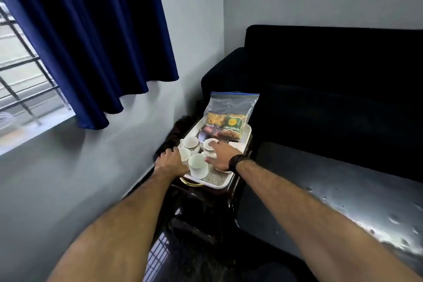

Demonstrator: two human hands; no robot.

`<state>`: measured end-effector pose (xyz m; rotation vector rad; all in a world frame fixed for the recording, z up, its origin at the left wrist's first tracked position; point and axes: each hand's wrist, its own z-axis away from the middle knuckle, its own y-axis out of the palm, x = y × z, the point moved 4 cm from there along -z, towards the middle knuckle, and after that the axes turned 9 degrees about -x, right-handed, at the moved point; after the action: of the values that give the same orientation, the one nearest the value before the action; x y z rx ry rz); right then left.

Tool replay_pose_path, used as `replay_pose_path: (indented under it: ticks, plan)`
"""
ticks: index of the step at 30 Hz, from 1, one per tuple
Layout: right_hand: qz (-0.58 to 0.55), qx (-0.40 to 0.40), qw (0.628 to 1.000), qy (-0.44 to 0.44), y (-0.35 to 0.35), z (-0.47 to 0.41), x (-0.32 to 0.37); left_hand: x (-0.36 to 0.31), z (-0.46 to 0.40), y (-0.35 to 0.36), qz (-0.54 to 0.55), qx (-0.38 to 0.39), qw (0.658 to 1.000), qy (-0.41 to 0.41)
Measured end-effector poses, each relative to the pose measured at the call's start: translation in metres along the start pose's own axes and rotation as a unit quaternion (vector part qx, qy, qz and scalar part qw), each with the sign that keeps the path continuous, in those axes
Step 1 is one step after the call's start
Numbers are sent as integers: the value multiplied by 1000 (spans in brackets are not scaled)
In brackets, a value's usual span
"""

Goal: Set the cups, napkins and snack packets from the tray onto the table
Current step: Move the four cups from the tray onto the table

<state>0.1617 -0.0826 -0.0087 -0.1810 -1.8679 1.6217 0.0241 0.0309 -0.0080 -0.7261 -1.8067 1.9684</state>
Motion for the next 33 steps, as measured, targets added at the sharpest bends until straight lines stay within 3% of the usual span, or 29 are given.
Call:
replay_pose_path:
  ticks: [11,17,25,33]
  plan:
    - [9,63,998,15,66,-39,26,-1,-44,31,55,34,997,-52]
    - [-8,38,999,27,85,-46,21,2,-60,45,19,53,998,-42]
    - [-59,18,997,38,81,-31,24,2,-39,33,70,2,995,-67]
    - [-113,-89,989,27,1,2,11,-24,-9,-44,84,-93,992,17]
